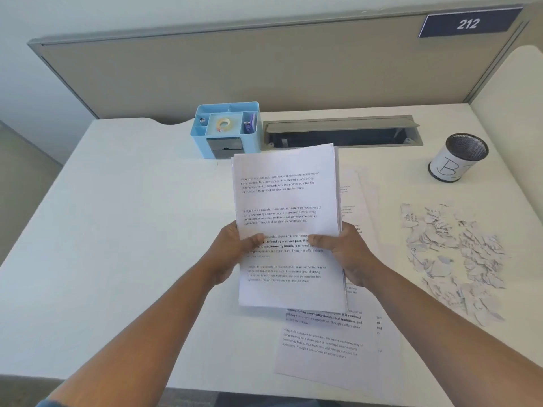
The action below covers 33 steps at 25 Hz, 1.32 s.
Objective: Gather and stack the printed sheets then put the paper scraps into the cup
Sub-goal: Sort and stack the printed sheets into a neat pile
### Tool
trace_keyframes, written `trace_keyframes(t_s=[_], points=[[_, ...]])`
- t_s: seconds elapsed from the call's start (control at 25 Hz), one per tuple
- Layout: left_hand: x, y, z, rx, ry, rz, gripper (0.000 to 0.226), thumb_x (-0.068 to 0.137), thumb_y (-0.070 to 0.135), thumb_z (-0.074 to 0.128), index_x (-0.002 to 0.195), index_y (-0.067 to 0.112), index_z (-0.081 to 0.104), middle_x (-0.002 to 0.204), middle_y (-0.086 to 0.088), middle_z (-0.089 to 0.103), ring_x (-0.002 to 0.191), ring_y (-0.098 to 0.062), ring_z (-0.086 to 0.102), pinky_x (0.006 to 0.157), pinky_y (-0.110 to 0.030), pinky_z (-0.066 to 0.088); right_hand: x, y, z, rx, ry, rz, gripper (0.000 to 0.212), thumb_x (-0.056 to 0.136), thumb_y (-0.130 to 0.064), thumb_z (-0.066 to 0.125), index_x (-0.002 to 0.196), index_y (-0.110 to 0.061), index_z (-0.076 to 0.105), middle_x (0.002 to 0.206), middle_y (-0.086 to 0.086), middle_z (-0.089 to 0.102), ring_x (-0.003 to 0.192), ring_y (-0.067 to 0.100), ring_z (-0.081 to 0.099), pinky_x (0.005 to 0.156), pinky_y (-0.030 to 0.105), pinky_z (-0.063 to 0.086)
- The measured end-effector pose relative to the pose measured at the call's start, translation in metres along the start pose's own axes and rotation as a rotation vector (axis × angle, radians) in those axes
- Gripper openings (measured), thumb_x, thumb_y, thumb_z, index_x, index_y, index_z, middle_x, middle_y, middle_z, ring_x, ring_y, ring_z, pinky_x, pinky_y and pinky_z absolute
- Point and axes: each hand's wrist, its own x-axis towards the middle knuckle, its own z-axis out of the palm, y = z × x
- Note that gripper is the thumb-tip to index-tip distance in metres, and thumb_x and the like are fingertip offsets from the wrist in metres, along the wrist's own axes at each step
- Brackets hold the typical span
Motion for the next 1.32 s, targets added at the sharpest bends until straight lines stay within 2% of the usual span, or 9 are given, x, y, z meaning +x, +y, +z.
trace_keyframes(t_s=[0.16, 0.44, 0.6, 0.68, 0.8, 0.92, 1.0, 1.16, 1.32], points=[[-0.011, -0.009, -0.013, -0.186, -0.067, -0.119, 0.042, 0.095, 0.007, 0.063, 0.136, 0.01, 0.057, 0.132, -0.013, 0.07, 0.12, -0.034, 0.068, 0.095, -0.046, 0.059, -0.003, 0.002, 0.007, 0.037, -0.028, 0.096, 0.03, 0.085, 0.003, 0.075, 0.114, -0.005, 0.072, 0.107, 0.013, 0.078, 0.103, 0.039, 0.073, 0.093, 0.057, 0.057], [-0.009, -0.021, -0.045, -0.172, 0.073, -0.131, 0.034, 0.1, -0.002, 0.057, 0.131, 0.01, 0.06, 0.125, -0.015, 0.073, 0.11, -0.034, 0.072, 0.084, -0.044, 0.062, 0.002, 0.002, 0.036, 0.018, -0.13, 0.128, 0.04, 0.089, -0.003, 0.075, 0.126, -0.014, 0.065, 0.116, 0.005, 0.077, 0.107, 0.029, 0.073, 0.096, 0.049, 0.057], [-0.002, -0.031, -0.084, -0.154, 0.147, -0.172, 0.033, 0.102, -0.004, 0.054, 0.131, 0.01, 0.06, 0.121, -0.015, 0.075, 0.107, -0.036, 0.073, 0.08, -0.046, 0.063, 0.011, 0.013, 0.045, -0.047, -0.142, 0.219, 0.039, 0.092, -0.011, 0.074, 0.127, -0.023, 0.061, 0.115, 0.008, 0.077, 0.097, 0.028, 0.074, 0.079, 0.037, 0.06], [0.002, -0.04, -0.106, -0.135, 0.195, -0.208, 0.033, 0.102, -0.004, 0.054, 0.131, 0.01, 0.061, 0.12, -0.015, 0.075, 0.105, -0.037, 0.073, 0.08, -0.048, 0.062, 0.017, 0.018, 0.043, -0.091, -0.036, 0.228, 0.039, 0.091, -0.012, 0.076, 0.126, -0.022, 0.061, 0.114, 0.009, 0.076, 0.085, 0.023, 0.074, 0.073, 0.034, 0.058], [0.01, -0.054, -0.133, -0.107, 0.244, -0.278, 0.032, 0.102, -0.004, 0.055, 0.13, 0.009, 0.061, 0.118, -0.016, 0.075, 0.102, -0.039, 0.074, 0.079, -0.051, 0.061, 0.029, 0.025, 0.031, -0.107, 0.31, 0.184, 0.036, 0.09, -0.012, 0.075, 0.123, -0.016, 0.061, 0.107, 0.008, 0.072, 0.081, 0.02, 0.07, 0.07, 0.033, 0.054], [0.025, -0.057, -0.144, -0.09, 0.233, -0.305, 0.031, 0.101, -0.004, 0.056, 0.129, 0.009, 0.061, 0.116, -0.015, 0.076, 0.102, -0.04, 0.074, 0.08, -0.055, 0.061, 0.033, 0.032, 0.015, -0.177, 0.521, 0.154, 0.039, 0.089, -0.014, 0.072, 0.127, -0.015, 0.06, 0.113, 0.005, 0.066, 0.092, 0.022, 0.066, 0.081, 0.038, 0.055], [0.036, -0.052, -0.144, -0.053, 0.212, -0.299, 0.029, 0.101, -0.004, 0.057, 0.126, 0.01, 0.062, 0.114, -0.014, 0.076, 0.101, -0.039, 0.074, 0.083, -0.056, 0.061, 0.033, 0.036, 0.008, -0.293, 0.597, 0.157, 0.048, 0.088, -0.017, 0.071, 0.134, -0.017, 0.057, 0.126, 0.0, 0.06, 0.108, 0.024, 0.062, 0.092, 0.041, 0.052], [0.044, -0.05, -0.142, -0.027, 0.205, -0.303, 0.026, 0.1, -0.004, 0.058, 0.122, 0.01, 0.063, 0.113, -0.014, 0.076, 0.1, -0.038, 0.074, 0.087, -0.058, 0.06, 0.027, 0.037, -0.008, -0.59, 0.743, 0.204, 0.07, 0.082, -0.023, 0.075, 0.147, -0.021, 0.048, 0.149, 0.006, 0.045, 0.13, 0.032, 0.048, 0.095, 0.043, 0.048], [0.043, -0.052, -0.148, -0.002, 0.144, -0.295, 0.023, 0.101, 0.003, 0.06, 0.122, 0.013, 0.063, 0.115, -0.01, 0.077, 0.103, -0.033, 0.074, 0.087, -0.052, 0.06, 0.019, 0.045, -0.015, -0.844, 0.697, 0.329, 0.086, 0.083, -0.038, 0.079, 0.155, -0.023, 0.034, 0.161, 0.005, 0.021, 0.145, 0.034, 0.022, 0.107, 0.051, 0.039]])
